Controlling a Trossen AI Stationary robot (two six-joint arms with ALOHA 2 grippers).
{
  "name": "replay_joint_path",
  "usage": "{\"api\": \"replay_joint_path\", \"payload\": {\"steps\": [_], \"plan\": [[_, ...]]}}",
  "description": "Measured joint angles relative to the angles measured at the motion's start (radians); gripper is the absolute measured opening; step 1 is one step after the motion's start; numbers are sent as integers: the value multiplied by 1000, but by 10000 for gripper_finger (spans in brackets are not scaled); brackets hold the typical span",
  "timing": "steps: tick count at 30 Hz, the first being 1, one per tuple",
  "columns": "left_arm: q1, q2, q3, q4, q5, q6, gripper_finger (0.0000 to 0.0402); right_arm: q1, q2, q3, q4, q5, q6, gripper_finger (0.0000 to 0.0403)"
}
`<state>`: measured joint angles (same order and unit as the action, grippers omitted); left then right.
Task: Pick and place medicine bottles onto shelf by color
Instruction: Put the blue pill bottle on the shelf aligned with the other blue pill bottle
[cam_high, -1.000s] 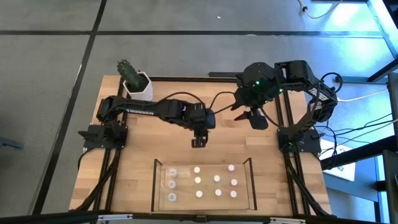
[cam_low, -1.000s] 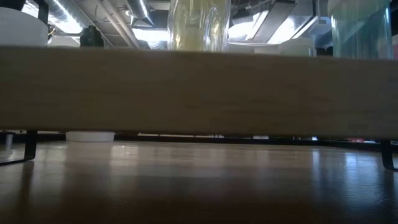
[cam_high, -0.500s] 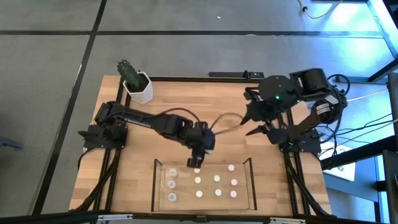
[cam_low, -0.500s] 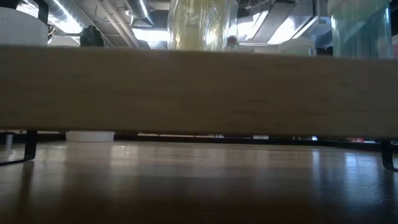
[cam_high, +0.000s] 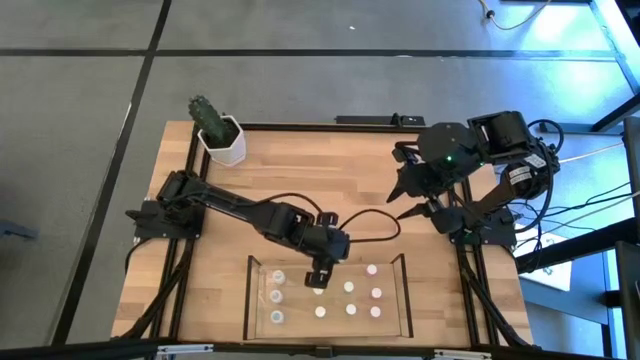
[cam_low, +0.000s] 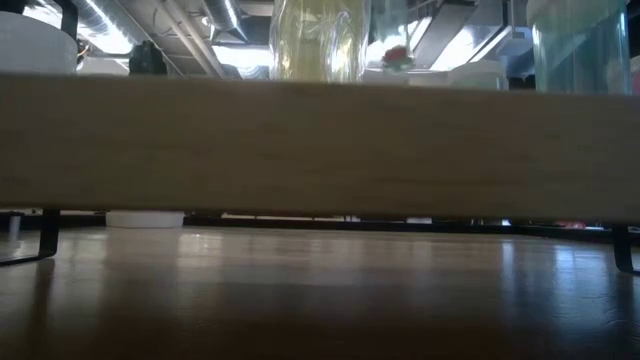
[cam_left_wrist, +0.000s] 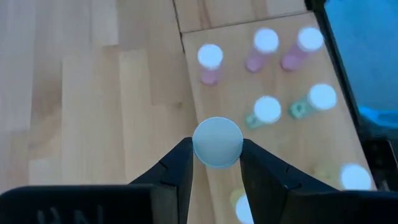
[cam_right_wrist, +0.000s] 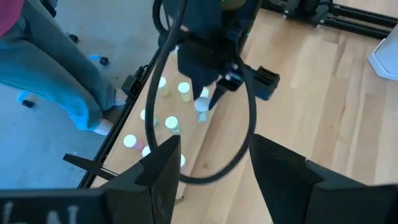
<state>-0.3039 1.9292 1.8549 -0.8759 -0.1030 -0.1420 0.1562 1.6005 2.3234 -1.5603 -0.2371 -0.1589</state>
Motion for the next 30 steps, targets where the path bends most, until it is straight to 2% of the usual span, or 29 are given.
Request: {"api": "replay_joint_path", "payload": {"steps": [9, 24, 30], "plan": [[17, 17, 0, -9, -53, -112, 107, 0, 0, 0, 20, 0, 0, 194], [21, 81, 0, 32, -57, -83, 108, 0, 1, 0, 46, 0, 0, 194], [4, 131, 0, 68, -36, -24, 108, 0, 1, 0, 58, 0, 0, 194]]}}
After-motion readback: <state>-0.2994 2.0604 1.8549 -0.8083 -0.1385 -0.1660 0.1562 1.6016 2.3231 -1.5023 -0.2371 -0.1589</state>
